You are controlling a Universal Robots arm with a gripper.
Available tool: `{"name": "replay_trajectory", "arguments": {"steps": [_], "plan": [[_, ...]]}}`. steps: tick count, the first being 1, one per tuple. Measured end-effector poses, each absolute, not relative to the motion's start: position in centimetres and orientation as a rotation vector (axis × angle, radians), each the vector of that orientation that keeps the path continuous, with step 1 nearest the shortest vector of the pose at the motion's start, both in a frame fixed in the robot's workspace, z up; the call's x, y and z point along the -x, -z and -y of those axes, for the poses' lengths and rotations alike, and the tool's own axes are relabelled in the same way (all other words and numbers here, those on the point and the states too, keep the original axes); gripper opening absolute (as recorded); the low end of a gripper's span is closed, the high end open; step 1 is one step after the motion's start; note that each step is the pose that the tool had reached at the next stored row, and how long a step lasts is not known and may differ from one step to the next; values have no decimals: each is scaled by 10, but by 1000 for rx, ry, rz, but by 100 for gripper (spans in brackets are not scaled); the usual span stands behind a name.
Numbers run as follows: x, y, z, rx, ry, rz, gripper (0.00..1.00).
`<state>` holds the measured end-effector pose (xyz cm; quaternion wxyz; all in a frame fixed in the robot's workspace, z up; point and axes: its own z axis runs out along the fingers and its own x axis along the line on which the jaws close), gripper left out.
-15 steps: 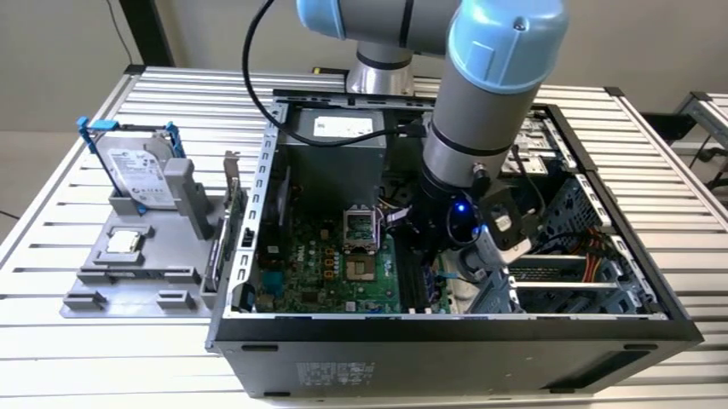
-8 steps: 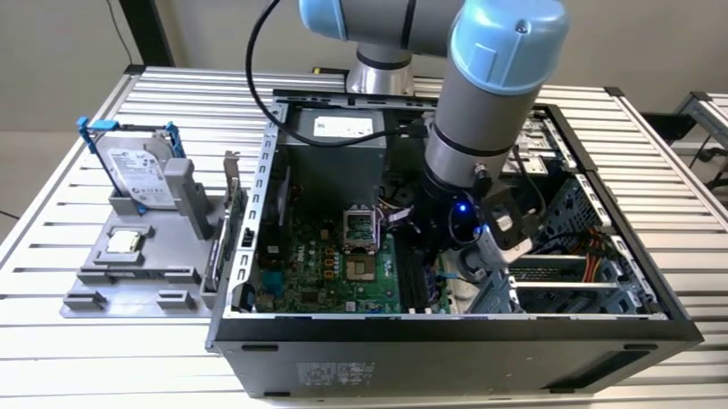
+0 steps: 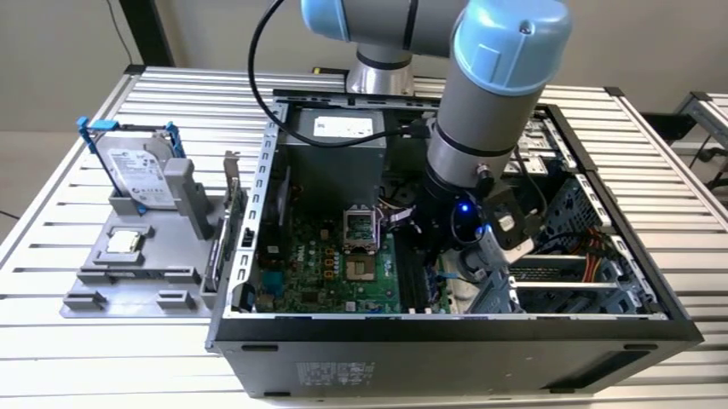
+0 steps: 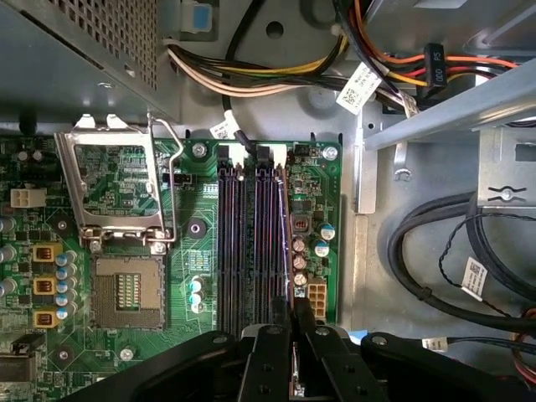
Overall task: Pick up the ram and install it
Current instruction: 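Insert the ram into the slot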
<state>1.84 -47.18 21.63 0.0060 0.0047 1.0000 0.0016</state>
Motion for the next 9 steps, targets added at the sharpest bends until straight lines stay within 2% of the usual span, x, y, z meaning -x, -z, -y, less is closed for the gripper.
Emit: {"name": "replay_trajectory", "arguments": {"steps": [9], "plan": [[-15, -216, 474, -15, -5, -3131, 0]]}}
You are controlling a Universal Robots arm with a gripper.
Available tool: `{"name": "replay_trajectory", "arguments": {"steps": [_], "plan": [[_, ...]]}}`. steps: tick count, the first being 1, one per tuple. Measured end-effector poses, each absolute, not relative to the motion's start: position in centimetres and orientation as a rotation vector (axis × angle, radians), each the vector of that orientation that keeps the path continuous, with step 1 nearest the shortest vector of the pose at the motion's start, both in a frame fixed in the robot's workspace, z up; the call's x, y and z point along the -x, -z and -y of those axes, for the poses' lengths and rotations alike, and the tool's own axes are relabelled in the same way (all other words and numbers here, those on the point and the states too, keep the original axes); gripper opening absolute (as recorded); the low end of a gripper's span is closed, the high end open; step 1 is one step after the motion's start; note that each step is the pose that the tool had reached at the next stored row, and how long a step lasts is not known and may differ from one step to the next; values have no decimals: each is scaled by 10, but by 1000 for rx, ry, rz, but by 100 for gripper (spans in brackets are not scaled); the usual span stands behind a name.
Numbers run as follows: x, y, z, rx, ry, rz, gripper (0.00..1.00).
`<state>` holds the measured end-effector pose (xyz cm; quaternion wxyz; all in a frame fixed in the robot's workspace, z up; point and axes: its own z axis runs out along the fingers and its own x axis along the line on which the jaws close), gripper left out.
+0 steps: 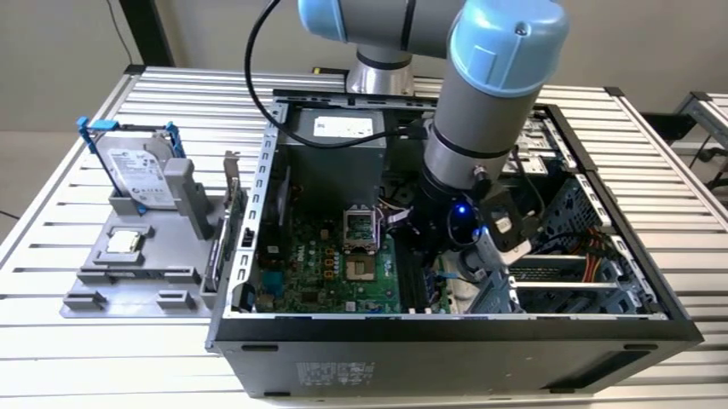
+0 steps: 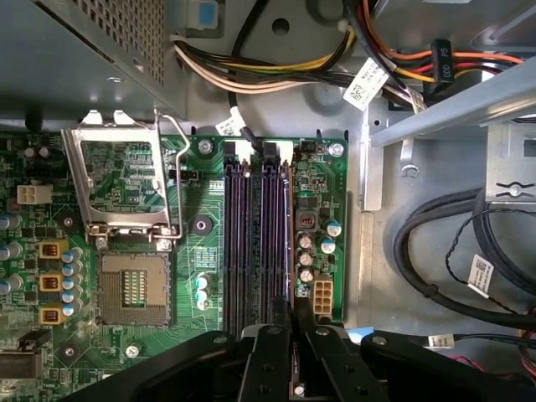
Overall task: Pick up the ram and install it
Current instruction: 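Insert the ram into the slot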
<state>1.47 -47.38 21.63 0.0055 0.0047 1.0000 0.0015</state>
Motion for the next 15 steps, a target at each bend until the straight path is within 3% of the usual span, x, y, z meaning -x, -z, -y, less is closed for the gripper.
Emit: {"name": "replay_trajectory", "arguments": {"steps": [15], "plan": [[-14, -216, 471, -15, 2, -3131, 0]]}}
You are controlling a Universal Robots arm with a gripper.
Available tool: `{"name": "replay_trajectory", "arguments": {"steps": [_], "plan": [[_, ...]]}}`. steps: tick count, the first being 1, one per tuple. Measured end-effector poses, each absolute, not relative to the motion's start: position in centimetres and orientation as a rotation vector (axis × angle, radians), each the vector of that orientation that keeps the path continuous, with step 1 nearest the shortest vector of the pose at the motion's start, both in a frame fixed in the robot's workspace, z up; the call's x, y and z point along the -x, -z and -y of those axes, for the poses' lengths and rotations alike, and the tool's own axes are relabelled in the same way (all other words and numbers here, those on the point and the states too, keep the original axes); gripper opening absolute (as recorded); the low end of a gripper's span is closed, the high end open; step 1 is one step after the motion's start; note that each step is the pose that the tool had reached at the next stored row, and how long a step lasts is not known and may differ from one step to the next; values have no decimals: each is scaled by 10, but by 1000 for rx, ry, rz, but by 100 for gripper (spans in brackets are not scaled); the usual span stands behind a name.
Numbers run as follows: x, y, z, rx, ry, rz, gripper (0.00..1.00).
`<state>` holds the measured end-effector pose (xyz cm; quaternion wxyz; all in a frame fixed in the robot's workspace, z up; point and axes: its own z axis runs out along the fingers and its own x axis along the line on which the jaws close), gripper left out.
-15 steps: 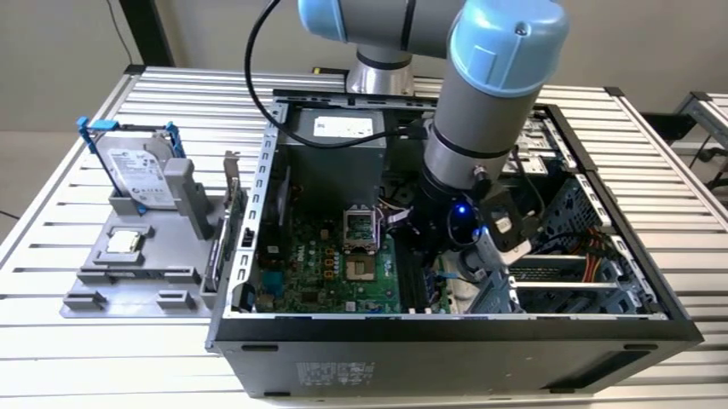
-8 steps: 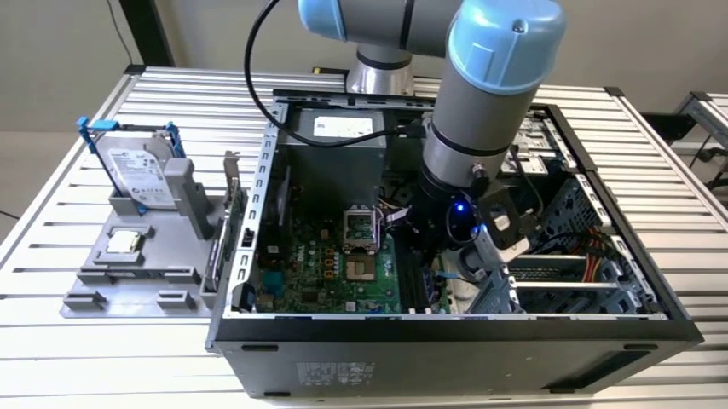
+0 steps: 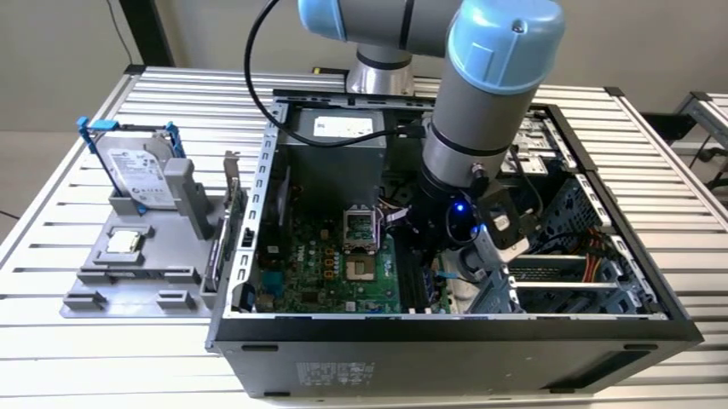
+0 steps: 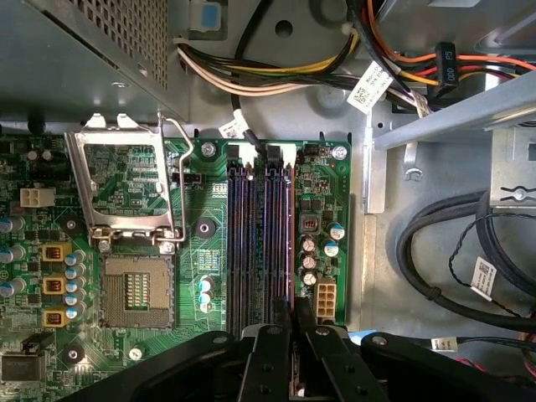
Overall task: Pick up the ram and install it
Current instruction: 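Insert the ram into the slot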
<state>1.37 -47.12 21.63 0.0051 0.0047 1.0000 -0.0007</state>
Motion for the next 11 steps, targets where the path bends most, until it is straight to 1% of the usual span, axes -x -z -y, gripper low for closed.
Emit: {"name": "replay_trajectory", "arguments": {"steps": [11], "plan": [[-10, -217, 472, -40, 2, -3131, 0]]}}
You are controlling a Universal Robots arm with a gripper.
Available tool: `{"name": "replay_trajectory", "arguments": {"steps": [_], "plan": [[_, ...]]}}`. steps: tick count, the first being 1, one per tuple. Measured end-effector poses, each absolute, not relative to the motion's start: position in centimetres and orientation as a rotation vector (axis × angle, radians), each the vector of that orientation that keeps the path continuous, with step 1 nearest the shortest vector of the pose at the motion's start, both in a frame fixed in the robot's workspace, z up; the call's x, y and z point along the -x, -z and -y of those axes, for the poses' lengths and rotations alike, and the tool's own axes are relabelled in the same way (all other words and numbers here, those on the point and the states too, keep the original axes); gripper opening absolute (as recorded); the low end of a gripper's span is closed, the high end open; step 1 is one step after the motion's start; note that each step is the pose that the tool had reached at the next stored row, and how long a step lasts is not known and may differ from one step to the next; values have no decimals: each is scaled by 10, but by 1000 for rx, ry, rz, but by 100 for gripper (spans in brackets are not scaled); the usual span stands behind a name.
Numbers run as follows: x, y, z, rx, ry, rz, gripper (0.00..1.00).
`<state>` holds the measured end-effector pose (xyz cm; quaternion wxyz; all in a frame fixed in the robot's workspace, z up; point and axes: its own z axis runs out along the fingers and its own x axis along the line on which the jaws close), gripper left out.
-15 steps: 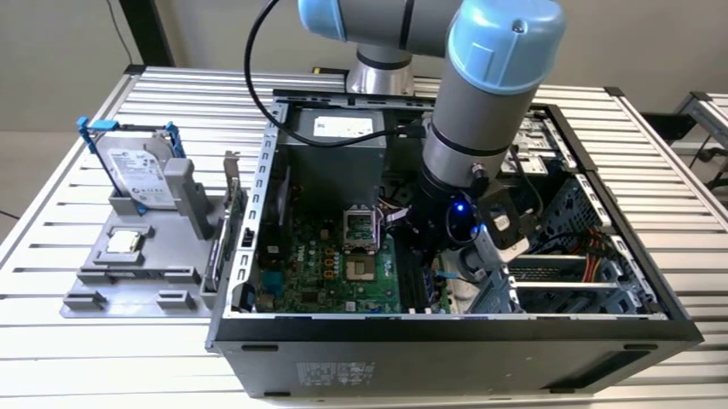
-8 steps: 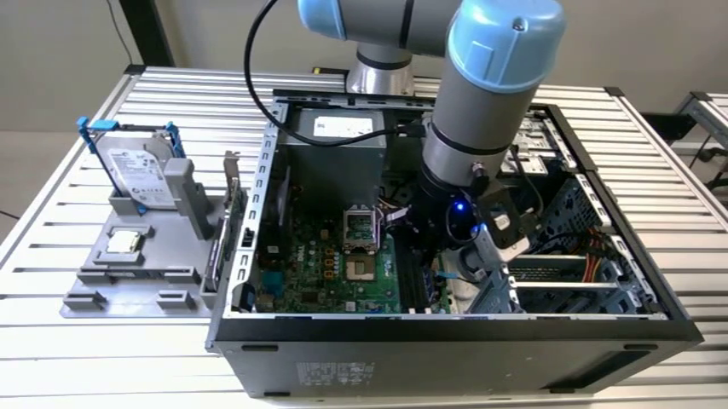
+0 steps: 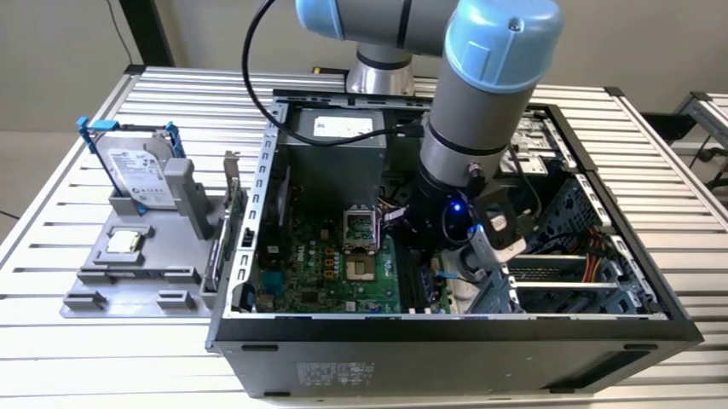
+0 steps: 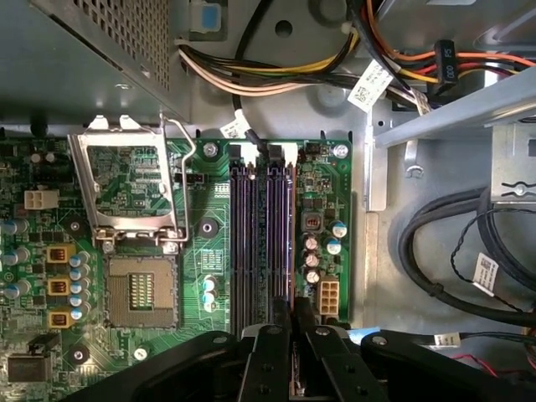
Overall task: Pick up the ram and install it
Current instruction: 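Insert the ram into the slot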
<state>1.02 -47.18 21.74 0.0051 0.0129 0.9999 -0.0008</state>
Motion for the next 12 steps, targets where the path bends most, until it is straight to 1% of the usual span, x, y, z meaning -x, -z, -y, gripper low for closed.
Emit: {"name": "replay_trajectory", "arguments": {"steps": [12], "plan": [[-11, -219, 470, -44, 4, -3131, 0]]}}
